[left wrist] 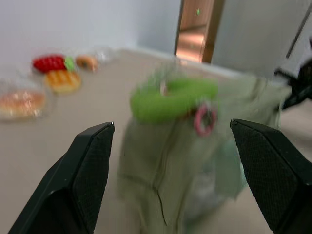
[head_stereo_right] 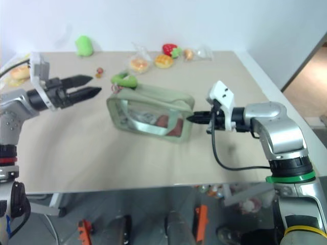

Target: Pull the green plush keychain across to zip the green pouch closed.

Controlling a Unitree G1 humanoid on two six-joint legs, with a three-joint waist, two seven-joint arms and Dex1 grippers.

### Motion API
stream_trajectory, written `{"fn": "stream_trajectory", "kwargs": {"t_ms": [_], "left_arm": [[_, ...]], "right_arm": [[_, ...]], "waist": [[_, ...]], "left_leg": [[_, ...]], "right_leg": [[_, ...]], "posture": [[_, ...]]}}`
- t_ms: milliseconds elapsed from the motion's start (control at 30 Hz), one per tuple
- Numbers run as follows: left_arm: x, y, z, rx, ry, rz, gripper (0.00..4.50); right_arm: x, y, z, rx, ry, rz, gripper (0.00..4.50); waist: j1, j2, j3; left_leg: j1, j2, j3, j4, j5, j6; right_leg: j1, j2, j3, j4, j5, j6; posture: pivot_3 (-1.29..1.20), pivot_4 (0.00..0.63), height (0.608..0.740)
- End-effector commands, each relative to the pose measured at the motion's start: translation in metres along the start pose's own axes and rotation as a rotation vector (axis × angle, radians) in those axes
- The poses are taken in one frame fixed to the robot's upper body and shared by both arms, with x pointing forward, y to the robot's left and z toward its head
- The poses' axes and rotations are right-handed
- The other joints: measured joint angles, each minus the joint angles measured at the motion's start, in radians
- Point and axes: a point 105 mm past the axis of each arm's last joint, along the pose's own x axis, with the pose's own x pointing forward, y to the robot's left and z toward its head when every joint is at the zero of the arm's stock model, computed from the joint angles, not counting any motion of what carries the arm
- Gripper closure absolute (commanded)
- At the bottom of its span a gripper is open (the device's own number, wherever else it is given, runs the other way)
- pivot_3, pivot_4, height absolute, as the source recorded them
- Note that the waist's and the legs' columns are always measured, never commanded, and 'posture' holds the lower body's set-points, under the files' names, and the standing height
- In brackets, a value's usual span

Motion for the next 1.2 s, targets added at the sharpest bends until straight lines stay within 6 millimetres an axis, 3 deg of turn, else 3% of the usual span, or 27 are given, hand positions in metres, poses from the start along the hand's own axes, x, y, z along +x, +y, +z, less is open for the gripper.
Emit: {"fn": "stream_trajectory", "kwargs": {"t_ms": [33,167,367,533,767,1033,1200], "left_arm": [[0.003,-0.006,-0.009,0.048,0.057,-0.036,0.56],[0.012,-0.009,-0.021,0.039,0.087,-0.056,0.56],[0.022,-0.005,-0.021,0.03,0.075,-0.05,0.56],[0.027,0.001,-0.006,0.001,0.004,-0.036,1.89],[0.028,-0.003,-0.003,-0.022,-0.009,-0.063,4.47],[0.025,-0.01,-0.007,-0.028,0.006,-0.085,4.47],[0.024,-0.013,-0.009,-0.037,0.003,-0.088,4.47]], "right_arm": [[-0.004,0.002,0.01,-0.037,-0.029,-0.006,4.5],[-0.004,0.003,0.011,-0.037,-0.03,-0.008,4.5],[-0.006,0.004,0.011,-0.037,-0.03,-0.011,4.5],[-0.007,0.004,0.01,-0.034,-0.027,-0.017,4.5],[-0.006,0.003,0.01,-0.034,-0.029,-0.019,4.5],[-0.006,0.005,0.012,-0.03,-0.038,-0.001,4.5],[-0.016,0.008,0.031,-0.016,-0.137,0.04,4.5]], "waist": [[0.0,0.0,0.0],[0.0,0.0,0.0],[-0.001,0.0,0.0],[0.0,0.0,0.0],[-0.001,0.0,0.0],[0.0,0.0,0.0],[0.0,0.0,0.0]], "left_leg": [[0.0,0.0,0.0,0.0,0.0,0.0],[0.0,0.0,0.0,0.0,0.0,0.0],[0.0,0.0,0.0,0.0,0.0,0.0],[0.0,0.0,0.0,0.0,0.0,0.0],[0.0,0.0,0.0,0.0,0.0,0.0],[0.0,0.0,0.0,0.0,0.0,0.0],[0.0,0.0,0.0,0.0,0.0,0.0]], "right_leg": [[0.0,0.0,0.0,0.0,0.0,0.0],[0.0,0.0,0.0,0.0,0.0,-0.001],[0.0,0.001,0.0,0.0,0.0,-0.001],[0.0,0.001,0.0,0.0,0.0,0.0],[0.0,0.001,0.0,0.0,0.001,0.0],[0.0,0.001,0.001,0.0,0.0,0.0],[0.0,0.001,0.001,0.0,0.0,0.0]], "posture": [[0.0,0.15,0.74],[0.0,0.15,0.74],[0.0,0.15,0.74],[0.0,0.15,0.74],[0.0,0.15,0.74],[0.0,0.15,0.74],[0.0,0.15,0.74]]}}
